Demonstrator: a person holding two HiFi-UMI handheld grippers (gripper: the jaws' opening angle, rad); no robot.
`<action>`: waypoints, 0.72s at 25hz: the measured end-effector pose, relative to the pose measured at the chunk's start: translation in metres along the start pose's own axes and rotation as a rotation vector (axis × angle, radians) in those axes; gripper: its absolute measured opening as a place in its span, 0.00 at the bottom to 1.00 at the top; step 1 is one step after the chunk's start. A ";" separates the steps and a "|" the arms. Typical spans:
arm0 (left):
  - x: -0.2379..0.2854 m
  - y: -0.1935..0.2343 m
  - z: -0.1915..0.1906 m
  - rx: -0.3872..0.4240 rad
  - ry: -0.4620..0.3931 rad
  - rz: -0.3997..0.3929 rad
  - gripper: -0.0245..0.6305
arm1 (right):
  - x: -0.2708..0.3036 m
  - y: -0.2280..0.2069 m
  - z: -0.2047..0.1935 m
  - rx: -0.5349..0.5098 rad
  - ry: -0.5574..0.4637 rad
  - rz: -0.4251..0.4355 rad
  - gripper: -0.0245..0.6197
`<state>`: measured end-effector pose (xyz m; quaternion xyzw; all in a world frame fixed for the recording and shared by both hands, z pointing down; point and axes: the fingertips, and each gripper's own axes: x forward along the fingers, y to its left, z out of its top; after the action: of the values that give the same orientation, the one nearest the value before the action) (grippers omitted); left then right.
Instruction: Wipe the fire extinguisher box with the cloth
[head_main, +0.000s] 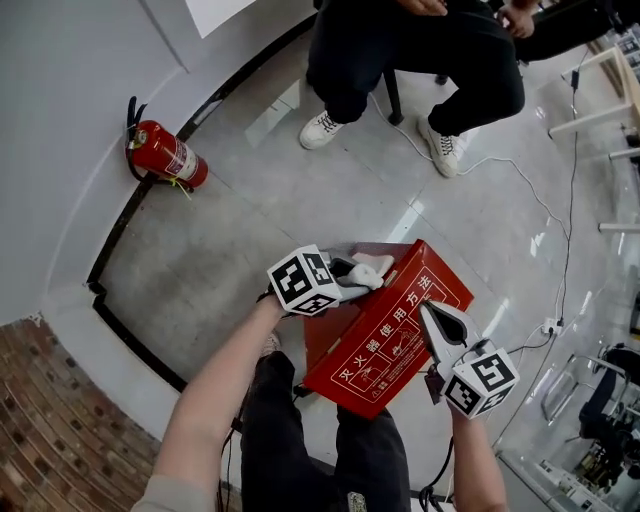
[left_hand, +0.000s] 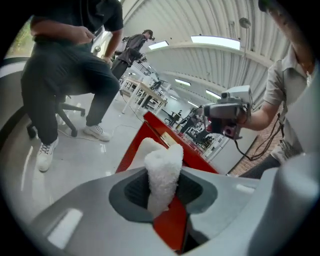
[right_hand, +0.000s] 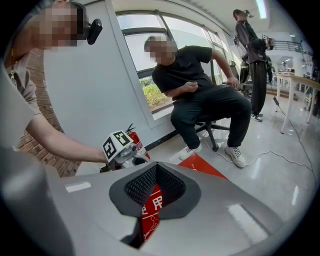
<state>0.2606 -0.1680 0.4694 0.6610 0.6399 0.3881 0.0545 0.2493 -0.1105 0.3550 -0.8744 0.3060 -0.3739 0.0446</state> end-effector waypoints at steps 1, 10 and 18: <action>-0.005 -0.010 -0.012 -0.006 0.017 -0.010 0.21 | 0.004 0.007 0.001 -0.008 0.006 0.013 0.08; -0.063 -0.106 -0.128 -0.150 0.075 -0.088 0.21 | 0.051 0.086 0.004 -0.062 0.041 0.138 0.08; -0.050 -0.079 -0.154 -0.182 0.065 -0.037 0.21 | 0.063 0.107 0.002 -0.103 0.047 0.138 0.08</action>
<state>0.1136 -0.2640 0.5088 0.6285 0.6155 0.4648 0.1005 0.2307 -0.2330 0.3609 -0.8433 0.3853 -0.3742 0.0177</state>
